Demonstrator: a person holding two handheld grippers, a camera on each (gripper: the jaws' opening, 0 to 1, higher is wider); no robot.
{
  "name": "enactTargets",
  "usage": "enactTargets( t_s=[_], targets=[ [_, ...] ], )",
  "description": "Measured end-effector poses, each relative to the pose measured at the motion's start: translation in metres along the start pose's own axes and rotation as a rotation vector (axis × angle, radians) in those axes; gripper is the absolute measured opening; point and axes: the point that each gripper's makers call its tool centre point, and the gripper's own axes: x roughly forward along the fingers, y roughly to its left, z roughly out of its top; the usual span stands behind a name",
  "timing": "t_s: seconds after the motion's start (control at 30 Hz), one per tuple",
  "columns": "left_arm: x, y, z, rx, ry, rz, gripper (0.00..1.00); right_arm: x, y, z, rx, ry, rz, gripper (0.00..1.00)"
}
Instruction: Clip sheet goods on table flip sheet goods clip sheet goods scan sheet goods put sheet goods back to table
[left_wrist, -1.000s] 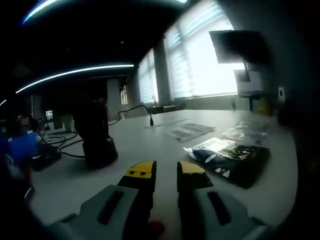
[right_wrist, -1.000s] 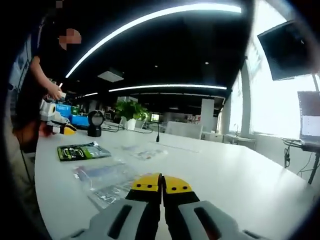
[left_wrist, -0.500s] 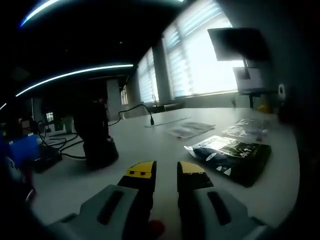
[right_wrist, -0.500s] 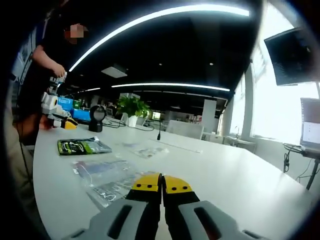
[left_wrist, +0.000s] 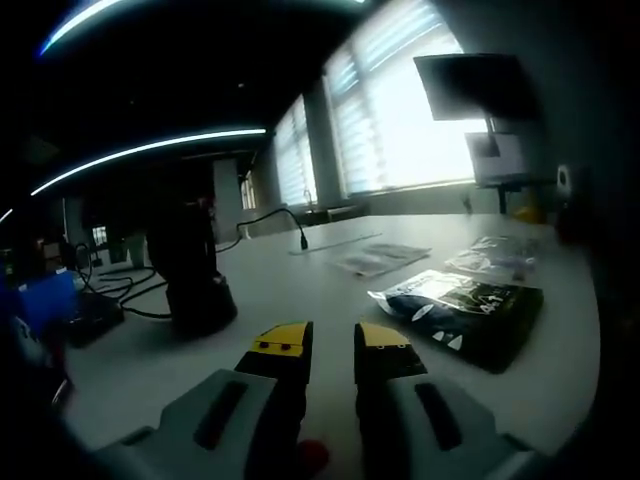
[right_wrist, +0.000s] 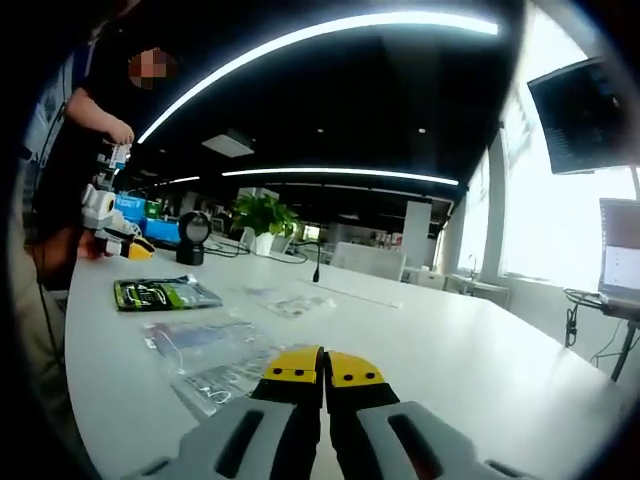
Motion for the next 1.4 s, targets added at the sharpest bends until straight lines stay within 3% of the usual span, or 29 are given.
enactTargets(
  t_s=[1.4],
  targets=[
    [-0.0007, 0.0007, 0.0011, 0.008, -0.007, 0.006, 0.09, -0.0015, -0.0034, 0.0017, 0.014, -0.012, -0.012, 0.0]
  ],
)
